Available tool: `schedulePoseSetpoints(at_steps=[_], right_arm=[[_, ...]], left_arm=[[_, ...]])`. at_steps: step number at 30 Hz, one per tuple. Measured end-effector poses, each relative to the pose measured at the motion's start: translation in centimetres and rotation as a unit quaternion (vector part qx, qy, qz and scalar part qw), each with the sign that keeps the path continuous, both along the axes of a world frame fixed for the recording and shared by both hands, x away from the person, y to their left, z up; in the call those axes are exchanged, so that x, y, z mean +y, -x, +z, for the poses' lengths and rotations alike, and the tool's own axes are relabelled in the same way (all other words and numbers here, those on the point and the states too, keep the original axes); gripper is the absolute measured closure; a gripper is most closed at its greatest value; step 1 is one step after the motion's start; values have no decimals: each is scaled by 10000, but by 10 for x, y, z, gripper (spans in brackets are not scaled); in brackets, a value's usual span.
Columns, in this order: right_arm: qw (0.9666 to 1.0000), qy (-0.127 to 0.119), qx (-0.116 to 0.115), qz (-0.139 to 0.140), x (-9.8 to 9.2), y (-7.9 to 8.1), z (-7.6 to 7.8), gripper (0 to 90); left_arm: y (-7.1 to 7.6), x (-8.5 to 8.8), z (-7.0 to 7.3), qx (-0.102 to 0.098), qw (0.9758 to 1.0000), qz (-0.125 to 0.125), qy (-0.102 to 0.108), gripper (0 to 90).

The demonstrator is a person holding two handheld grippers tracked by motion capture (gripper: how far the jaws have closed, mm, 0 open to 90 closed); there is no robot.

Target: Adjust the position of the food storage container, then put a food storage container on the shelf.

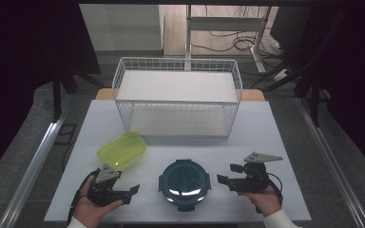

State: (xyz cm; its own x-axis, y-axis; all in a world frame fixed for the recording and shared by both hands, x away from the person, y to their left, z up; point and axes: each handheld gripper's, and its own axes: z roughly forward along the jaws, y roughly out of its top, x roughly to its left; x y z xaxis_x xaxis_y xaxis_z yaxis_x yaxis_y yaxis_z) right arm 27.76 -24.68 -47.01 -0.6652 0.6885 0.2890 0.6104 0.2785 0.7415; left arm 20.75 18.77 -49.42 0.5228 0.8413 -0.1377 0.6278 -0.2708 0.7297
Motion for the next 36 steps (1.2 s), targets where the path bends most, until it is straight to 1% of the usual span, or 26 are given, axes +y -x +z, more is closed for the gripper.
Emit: schedulePoseSetpoints(at_steps=[5,7,9,11,13,14,16,17,18,19,20,23,24,28,29,31,34,35,36], right_arm=[[10000,-22,52,-8,2,3,1,230],[9999,-88,92,-10,3,3,1,226],[9999,-79,126,21,4,3,1,223],[9998,-88,186,70,7,3,1,220],[9997,-101,218,102,8,3,0,218],[9995,-124,265,112,9,4,0,216],[9992,-164,327,135,8,5,-2,213],[9991,-173,370,145,8,5,-3,211],[9989,-180,394,157,8,5,-3,210],[9987,-199,451,152,8,5,-4,208],[9986,-203,470,154,8,5,-5,206],[9979,-284,574,127,9,4,-5,206],[9977,-303,594,123,10,4,-5,206],[9970,-384,668,73,11,1,-7,207],[9968,-406,691,65,11,0,-7,209],[9960,-470,763,54,12,-1,-8,214],[9957,-467,798,95,15,-1,-9,217],[9956,-464,809,105,15,-1,-9,217],[9955,-469,820,115,16,-2,-10,218]], left_arm=[[0,-6,3,31,9999,-48,119,169],[0,-10,4,75,9998,-73,160,154],[-1,-12,4,130,9997,-83,205,141],[-3,-15,5,202,9992,-101,339,133],[-7,-19,6,294,9981,-153,511,126],[-9,-20,7,349,9974,-177,607,124],[-13,-23,7,478,9951,-250,830,114],[-15,-24,7,526,9942,-279,892,108],[-17,-26,7,599,9927,-336,990,104],[-19,-28,7,652,9917,-378,1042,100],[-21,-30,7,715,9905,-434,1088,96],[-23,-36,7,706,9909,-499,1029,109],[-25,-38,7,738,9902,-519,1064,110],[-34,-40,5,993,9834,-524,1425,126],[-35,-40,4,1014,9823,-503,1492,130],[-37,-43,4,971,9821,-492,1535,153],[-38,-47,4,1004,9810,-545,1567,156],[-39,-47,3,1039,9802,-554,1590,157],[-40,-49,2,1117,9782,-559,1660,159]])
